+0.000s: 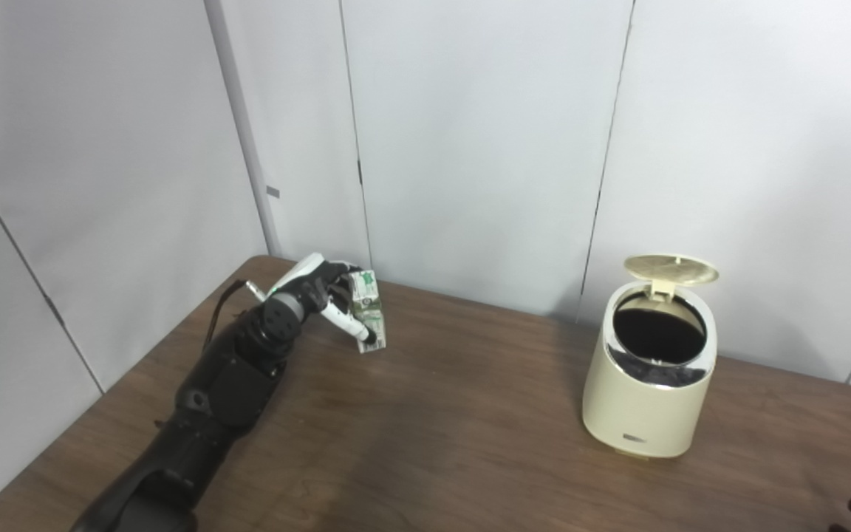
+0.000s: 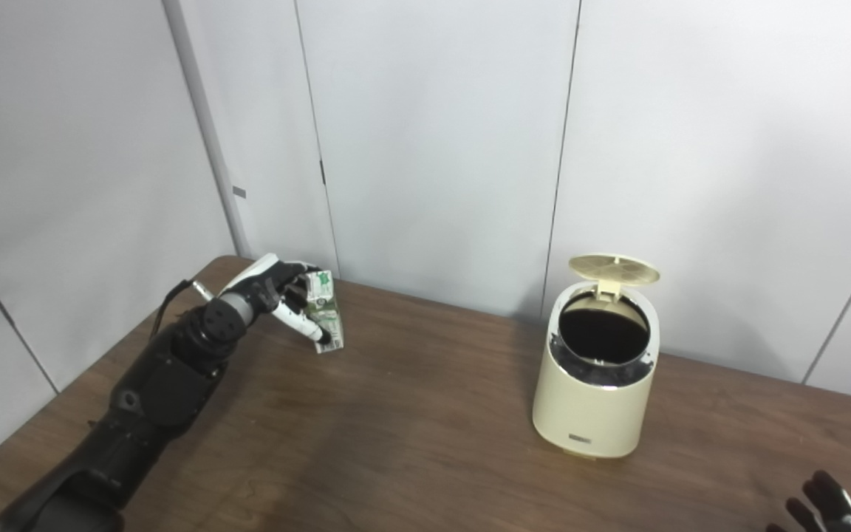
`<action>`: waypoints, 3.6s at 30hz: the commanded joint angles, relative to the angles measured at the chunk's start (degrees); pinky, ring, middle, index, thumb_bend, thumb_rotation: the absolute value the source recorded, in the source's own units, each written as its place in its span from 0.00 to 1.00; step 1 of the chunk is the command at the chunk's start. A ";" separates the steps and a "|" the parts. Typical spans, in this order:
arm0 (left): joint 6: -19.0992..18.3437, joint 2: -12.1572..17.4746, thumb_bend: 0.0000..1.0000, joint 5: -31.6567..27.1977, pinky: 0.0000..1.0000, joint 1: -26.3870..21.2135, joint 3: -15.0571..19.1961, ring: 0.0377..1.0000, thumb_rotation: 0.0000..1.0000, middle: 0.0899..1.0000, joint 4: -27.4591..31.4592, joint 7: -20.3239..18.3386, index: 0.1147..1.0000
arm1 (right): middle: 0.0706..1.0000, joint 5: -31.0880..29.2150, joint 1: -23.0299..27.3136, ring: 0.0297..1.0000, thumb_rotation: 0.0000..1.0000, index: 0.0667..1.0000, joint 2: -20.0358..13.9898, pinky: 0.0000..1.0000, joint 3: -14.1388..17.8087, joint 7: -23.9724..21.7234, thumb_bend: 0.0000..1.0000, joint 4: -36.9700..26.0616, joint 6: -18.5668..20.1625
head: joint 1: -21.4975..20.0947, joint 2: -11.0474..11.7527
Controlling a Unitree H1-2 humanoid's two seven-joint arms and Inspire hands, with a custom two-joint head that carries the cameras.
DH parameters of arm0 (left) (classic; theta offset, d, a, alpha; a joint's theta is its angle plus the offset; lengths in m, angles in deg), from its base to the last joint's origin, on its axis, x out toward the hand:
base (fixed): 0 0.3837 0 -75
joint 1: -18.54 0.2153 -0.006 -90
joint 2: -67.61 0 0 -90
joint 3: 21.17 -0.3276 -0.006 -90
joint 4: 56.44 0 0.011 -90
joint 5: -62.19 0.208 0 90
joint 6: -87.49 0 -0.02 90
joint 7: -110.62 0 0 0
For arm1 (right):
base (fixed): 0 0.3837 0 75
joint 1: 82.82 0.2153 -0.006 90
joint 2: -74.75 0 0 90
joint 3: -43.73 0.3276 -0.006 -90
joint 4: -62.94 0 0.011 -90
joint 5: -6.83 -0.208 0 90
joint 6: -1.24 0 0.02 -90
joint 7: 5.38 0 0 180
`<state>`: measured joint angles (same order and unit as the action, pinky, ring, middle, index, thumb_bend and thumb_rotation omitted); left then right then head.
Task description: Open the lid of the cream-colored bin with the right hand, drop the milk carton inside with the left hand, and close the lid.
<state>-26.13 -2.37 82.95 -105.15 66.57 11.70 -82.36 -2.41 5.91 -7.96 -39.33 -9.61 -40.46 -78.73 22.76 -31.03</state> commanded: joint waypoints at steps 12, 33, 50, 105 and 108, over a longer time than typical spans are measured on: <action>3.01 3.61 0.91 3.02 0.71 -4.91 -2.38 0.80 0.00 0.87 -0.67 2.30 0.86 | 0.93 -0.08 1.45 0.90 0.82 0.92 0.14 0.82 0.26 0.22 0.54 -1.47 -0.64 | -0.20 0.03; 5.39 2.16 0.89 -0.70 0.59 -4.95 -0.01 0.66 0.00 0.75 -2.28 3.25 0.81 | 0.92 -0.02 1.75 0.90 0.80 0.92 0.03 0.82 0.30 0.36 0.53 -0.42 -1.06 | -0.55 -0.08; 4.70 2.20 0.86 1.10 0.54 -5.46 -1.71 0.58 0.00 0.61 -2.48 3.41 0.62 | 0.91 0.21 1.61 0.90 0.81 0.90 0.01 0.80 0.52 0.73 0.54 -0.47 -1.32 | -0.57 -0.28; 19.36 -16.17 0.48 12.59 0.35 8.52 -0.73 0.42 0.00 0.47 29.34 23.88 0.40 | 0.92 0.58 2.70 0.91 0.78 0.90 2.25 0.84 0.60 1.06 0.57 3.71 -9.20 | -17.76 1.14; 20.21 -16.64 0.48 13.68 0.35 9.08 -1.47 0.42 0.00 0.47 31.08 23.19 0.40 | 0.92 1.38 2.92 0.92 0.79 0.90 2.64 0.86 0.54 1.60 0.57 3.96 -10.23 | -19.18 1.49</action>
<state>-8.08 -19.88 95.06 -93.86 64.74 40.04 -60.28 -1.26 7.14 -5.54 -38.85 -8.35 -35.43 -85.93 3.52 -29.53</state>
